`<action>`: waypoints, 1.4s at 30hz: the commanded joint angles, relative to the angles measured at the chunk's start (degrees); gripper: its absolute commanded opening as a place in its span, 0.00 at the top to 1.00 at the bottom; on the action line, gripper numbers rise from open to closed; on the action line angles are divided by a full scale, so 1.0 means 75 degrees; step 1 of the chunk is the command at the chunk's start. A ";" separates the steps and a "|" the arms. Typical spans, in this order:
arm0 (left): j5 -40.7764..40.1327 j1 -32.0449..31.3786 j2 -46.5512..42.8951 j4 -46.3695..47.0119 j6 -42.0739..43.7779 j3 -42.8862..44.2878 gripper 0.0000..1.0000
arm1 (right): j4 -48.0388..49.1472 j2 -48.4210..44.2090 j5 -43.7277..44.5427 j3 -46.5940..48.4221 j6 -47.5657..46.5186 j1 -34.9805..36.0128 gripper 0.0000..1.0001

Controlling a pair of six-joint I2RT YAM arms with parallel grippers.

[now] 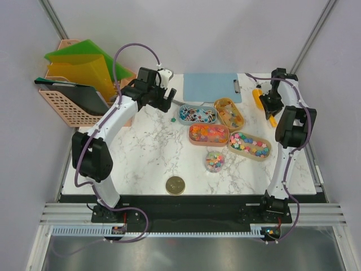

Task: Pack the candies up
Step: Place the spatula at the center of the board, then pick up the bottle lid at the center of the board.

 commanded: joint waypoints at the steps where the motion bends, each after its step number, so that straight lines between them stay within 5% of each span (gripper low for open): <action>1: 0.0001 0.0000 0.0172 -0.0060 -0.0035 0.0301 0.02 | 0.0249 0.0119 -0.0531 0.0638 0.0544 0.0179 0.91; 3: 0.0013 0.0000 0.0219 -0.0049 -0.0035 0.0301 0.01 | 0.0249 0.0073 -0.0530 0.0662 0.0498 0.0179 0.70; 9: 0.0398 -0.0011 0.0242 0.0186 -0.0105 0.0184 0.00 | 0.0353 -0.0734 -0.0635 -0.0028 0.0381 0.0085 0.44; 13: 0.1171 -0.0011 0.0173 0.0197 0.0023 0.0172 0.00 | 0.0424 -0.1379 -0.1033 -0.0649 0.0042 0.0004 0.36; 17: 0.1758 -0.0023 -0.0469 0.0268 0.1727 -0.0658 0.00 | 0.0553 -0.2713 -0.2845 -0.1875 -0.1373 -0.0172 0.32; 19: 0.1642 -0.0011 -0.0787 0.0314 0.2481 -0.1498 0.02 | 0.0752 -0.3978 -0.4026 -0.2720 -0.3147 -0.0137 0.02; 23: 0.1453 0.0059 -0.1514 0.0549 0.3083 -0.2370 0.01 | 0.1560 -0.6064 -0.4304 -0.5226 -0.4992 0.0528 0.02; 26: 0.1816 0.0083 -0.2088 0.0479 0.2965 -0.2967 0.00 | 0.1339 -0.6501 -0.4234 -0.5746 -0.5839 0.1733 0.02; 29: 0.2076 0.0094 -0.2919 0.0268 0.3187 -0.3834 0.00 | 0.1233 -0.6630 -0.4326 -0.5713 -0.6274 0.3012 0.02; 35: 0.0354 0.0374 -0.4396 0.0934 0.2603 -0.5054 0.00 | 0.1911 -0.6316 -0.4573 -0.6087 -0.6815 0.5239 0.02; 42: 0.0878 0.2084 -0.4867 0.0527 0.1759 -0.4810 0.01 | 0.3481 -0.5694 -0.5486 -0.6825 -0.6756 0.6891 0.02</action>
